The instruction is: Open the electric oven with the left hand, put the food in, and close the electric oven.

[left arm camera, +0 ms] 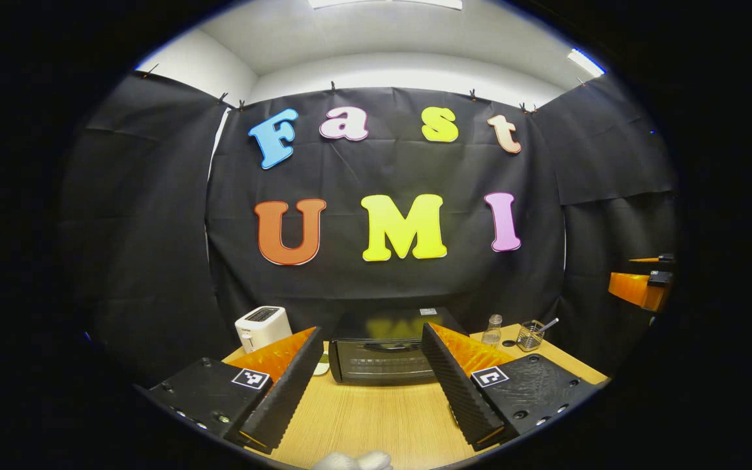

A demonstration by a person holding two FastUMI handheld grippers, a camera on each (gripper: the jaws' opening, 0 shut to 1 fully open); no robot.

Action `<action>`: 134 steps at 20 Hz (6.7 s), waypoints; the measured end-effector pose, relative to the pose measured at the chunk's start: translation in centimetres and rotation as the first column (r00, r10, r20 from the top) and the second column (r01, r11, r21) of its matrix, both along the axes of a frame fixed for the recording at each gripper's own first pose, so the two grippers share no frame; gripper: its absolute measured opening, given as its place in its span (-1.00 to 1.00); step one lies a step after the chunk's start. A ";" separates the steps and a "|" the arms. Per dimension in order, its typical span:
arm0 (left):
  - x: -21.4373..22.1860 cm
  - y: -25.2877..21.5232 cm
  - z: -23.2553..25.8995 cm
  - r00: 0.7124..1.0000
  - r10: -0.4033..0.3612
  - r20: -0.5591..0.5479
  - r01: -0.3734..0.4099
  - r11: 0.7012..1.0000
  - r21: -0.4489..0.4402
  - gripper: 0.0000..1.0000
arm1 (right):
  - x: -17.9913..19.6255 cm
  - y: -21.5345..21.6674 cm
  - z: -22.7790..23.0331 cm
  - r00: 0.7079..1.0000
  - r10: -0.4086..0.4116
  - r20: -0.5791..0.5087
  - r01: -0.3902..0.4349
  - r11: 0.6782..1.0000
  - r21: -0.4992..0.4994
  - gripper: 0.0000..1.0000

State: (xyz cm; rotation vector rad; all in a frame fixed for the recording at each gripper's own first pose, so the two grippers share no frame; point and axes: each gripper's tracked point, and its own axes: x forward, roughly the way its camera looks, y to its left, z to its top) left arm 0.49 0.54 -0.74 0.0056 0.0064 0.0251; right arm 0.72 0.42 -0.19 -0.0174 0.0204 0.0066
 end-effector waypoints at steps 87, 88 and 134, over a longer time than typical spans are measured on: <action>9.5 -4.2 -34.0 0.811 -0.098 -0.577 0.067 0.995 -0.075 0.94 | -6.0 -5.1 -11.5 0.942 -0.140 -0.305 0.156 0.987 0.027 0.93; 9.5 -4.2 -34.0 0.810 -0.098 -0.579 0.066 0.995 -0.076 0.94 | -6.1 -5.1 -11.6 0.941 -0.140 -0.310 0.155 0.987 0.026 1.00; -0.4 7.0 -12.5 0.940 0.165 -0.298 -0.192 0.980 -0.061 0.91 | 15.9 2.4 -37.9 0.518 0.311 -0.797 0.029 0.925 0.380 -0.05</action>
